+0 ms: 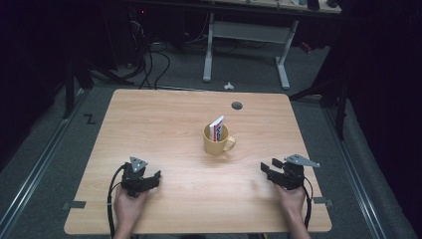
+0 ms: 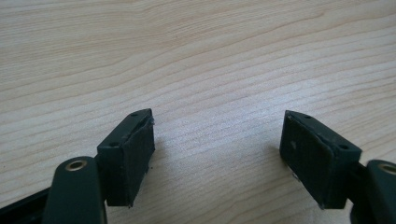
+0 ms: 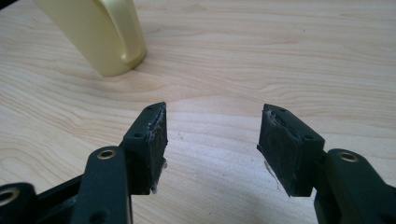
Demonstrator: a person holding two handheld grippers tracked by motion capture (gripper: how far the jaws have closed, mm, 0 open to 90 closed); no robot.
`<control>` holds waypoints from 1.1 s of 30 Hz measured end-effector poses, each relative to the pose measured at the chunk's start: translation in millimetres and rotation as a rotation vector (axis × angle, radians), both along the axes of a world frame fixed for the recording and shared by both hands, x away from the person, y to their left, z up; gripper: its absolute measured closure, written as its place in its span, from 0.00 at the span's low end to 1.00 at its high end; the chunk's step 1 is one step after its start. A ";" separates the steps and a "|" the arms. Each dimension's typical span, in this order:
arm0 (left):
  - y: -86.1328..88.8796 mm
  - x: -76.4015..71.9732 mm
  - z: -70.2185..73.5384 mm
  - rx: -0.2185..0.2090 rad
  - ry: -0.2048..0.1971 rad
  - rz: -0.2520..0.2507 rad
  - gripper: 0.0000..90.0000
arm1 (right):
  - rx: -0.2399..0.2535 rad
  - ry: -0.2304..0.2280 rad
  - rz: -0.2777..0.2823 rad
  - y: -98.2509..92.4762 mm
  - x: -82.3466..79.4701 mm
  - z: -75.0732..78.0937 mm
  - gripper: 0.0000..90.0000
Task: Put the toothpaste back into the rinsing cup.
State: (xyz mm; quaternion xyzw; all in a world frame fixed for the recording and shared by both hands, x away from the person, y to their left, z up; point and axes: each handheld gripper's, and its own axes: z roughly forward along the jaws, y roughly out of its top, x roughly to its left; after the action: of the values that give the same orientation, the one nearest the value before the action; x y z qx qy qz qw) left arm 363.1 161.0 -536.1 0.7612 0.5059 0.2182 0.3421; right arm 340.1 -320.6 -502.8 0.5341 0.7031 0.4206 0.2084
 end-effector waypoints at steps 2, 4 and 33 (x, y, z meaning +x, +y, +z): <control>0.0 0.0 0.0 0.000 0.000 0.000 0.30 | -0.004 0.007 -0.003 0.5 0.3 -1.6 0.47; 0.0 0.0 0.0 0.000 0.000 0.000 0.30 | -0.015 0.013 -0.005 1.2 1.4 -5.1 0.47; 0.0 0.0 0.0 0.000 0.000 0.000 0.30 | -0.122 0.048 -0.013 12.0 11.4 -20.7 0.47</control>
State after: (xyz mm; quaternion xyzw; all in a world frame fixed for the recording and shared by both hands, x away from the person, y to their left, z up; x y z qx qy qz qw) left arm 363.1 161.0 -536.1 0.7613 0.5058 0.2183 0.3419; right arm 351.5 -308.6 -523.5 0.5348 0.7287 0.3627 0.2266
